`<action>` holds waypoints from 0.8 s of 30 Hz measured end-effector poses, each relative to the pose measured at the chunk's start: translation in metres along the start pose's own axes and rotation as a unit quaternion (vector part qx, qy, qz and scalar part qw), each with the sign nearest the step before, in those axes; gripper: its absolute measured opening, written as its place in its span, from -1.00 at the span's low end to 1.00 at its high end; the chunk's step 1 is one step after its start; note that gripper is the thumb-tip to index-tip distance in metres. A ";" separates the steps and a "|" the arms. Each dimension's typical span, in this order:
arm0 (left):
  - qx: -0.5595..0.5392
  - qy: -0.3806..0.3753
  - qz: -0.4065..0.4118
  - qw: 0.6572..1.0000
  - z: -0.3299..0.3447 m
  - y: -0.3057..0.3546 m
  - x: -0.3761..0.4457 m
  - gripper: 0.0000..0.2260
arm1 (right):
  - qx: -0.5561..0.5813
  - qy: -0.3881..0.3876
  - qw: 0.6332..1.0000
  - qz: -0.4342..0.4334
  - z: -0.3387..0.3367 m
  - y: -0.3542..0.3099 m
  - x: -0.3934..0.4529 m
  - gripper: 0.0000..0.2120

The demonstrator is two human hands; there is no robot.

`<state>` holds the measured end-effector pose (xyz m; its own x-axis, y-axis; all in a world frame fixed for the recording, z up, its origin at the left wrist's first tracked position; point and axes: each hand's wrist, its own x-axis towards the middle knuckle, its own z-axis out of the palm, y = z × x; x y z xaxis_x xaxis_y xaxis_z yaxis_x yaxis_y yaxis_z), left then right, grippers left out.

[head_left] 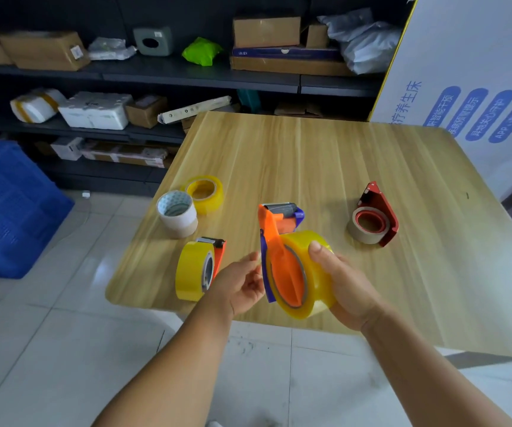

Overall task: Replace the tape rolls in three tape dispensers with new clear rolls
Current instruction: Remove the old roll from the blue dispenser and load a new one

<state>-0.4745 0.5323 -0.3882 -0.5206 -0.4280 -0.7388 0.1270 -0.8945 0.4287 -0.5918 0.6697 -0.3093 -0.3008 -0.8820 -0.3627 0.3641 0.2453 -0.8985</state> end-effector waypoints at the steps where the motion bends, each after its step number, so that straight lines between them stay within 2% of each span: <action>1: -0.004 -0.011 0.003 1.000 -0.003 -0.003 -0.002 -0.77 | 0.004 0.000 1.000 0.004 0.002 0.002 0.000 -0.49; 5: 0.000 -0.051 0.006 0.999 -0.013 -0.015 -0.009 -0.84 | 0.006 0.012 1.000 0.020 0.011 0.011 0.002 -0.51; 8: -0.012 -0.075 0.005 0.997 -0.024 -0.019 -0.011 -0.79 | 0.001 0.025 0.999 0.034 0.021 0.017 0.006 -0.51; 11: -0.026 -0.120 0.015 0.992 -0.037 -0.022 -0.014 -0.86 | 0.004 0.042 0.998 0.044 0.031 0.021 0.010 -0.42; 16: 0.024 -0.203 0.053 0.978 -0.052 -0.023 -0.011 -0.73 | 0.020 0.065 0.995 0.079 0.038 0.024 0.020 -0.32; 19: 0.036 -0.184 0.063 0.980 -0.058 -0.025 -0.007 -0.73 | 0.044 0.086 0.990 0.100 0.041 0.028 0.026 -0.36; 24: 0.033 -0.059 0.066 0.995 -0.057 -0.029 -0.003 -0.71 | 0.055 0.108 0.984 0.134 0.045 0.038 0.039 -0.30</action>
<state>-0.4281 0.5521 -0.4279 -0.5991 -0.5203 -0.6085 0.1480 -0.8189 0.5545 -0.5501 0.6266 -0.3464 -0.3567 -0.6833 -0.6370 0.5457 0.4010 -0.7357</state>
